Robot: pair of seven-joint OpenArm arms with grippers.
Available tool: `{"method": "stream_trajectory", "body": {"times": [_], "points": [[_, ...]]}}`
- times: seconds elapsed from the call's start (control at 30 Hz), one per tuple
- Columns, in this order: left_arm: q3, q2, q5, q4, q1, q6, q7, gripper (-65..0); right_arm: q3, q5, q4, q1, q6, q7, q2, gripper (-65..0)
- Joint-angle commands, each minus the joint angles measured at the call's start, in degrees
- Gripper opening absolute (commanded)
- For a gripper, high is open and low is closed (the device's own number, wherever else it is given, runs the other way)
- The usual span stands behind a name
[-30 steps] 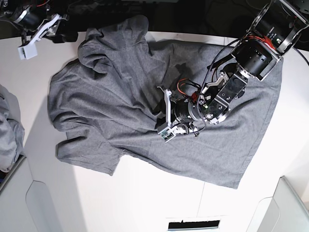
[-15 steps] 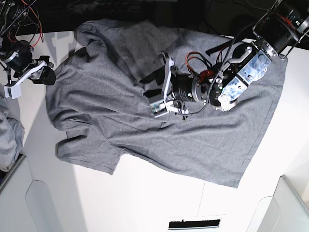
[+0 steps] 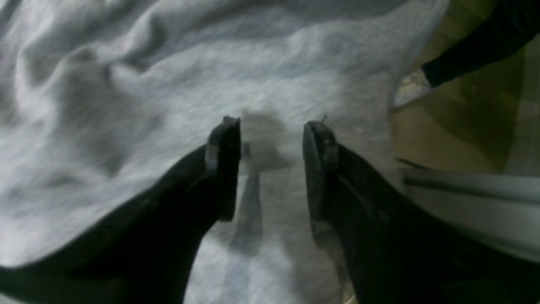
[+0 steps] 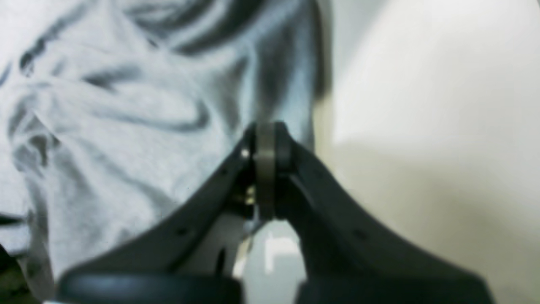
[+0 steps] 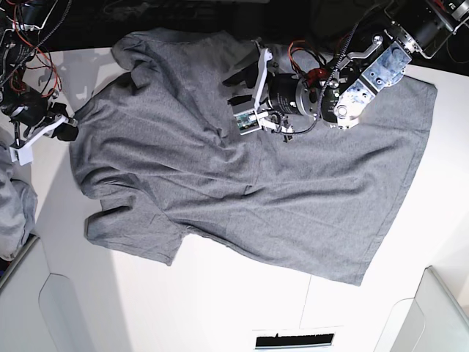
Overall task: Layout the t-shirt on the table in an organized manner, then fold the t-shirt properly
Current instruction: 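Grasp the shirt body with the left gripper and pull it toward the hem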
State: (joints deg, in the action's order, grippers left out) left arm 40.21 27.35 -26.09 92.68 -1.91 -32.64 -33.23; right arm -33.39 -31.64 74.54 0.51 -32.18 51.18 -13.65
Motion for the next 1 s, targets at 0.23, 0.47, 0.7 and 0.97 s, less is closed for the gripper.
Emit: {"method": "stream_trajectory", "body": {"times": [0.23,0.47,0.7,0.97], "points": [[-17.09,0.31,-1.97,0.96,-1.14,-0.15,3.89,-38.1,5.22,-0.2,-2.45,0.59,-0.61,-1.03,-0.81,-65.0],[-28.06,1.18,-2.01,-10.12,-2.29,0.33,5.09,-38.1,7.67,3.98,-2.84,0.72,-0.59,-1.92,-0.9,-65.0],[-28.76,2.89,-2.05,-27.21,-5.88,0.48,6.8,-38.1,7.63,5.79,-4.11,0.72,0.13,-3.26,-6.23,-65.0],[-28.76,3.74,-10.12,-29.4,-5.4,-1.42,5.49,-38.1,7.63,4.55,-5.55,0.7,0.57,-3.41,-10.71,-65.0]]}}
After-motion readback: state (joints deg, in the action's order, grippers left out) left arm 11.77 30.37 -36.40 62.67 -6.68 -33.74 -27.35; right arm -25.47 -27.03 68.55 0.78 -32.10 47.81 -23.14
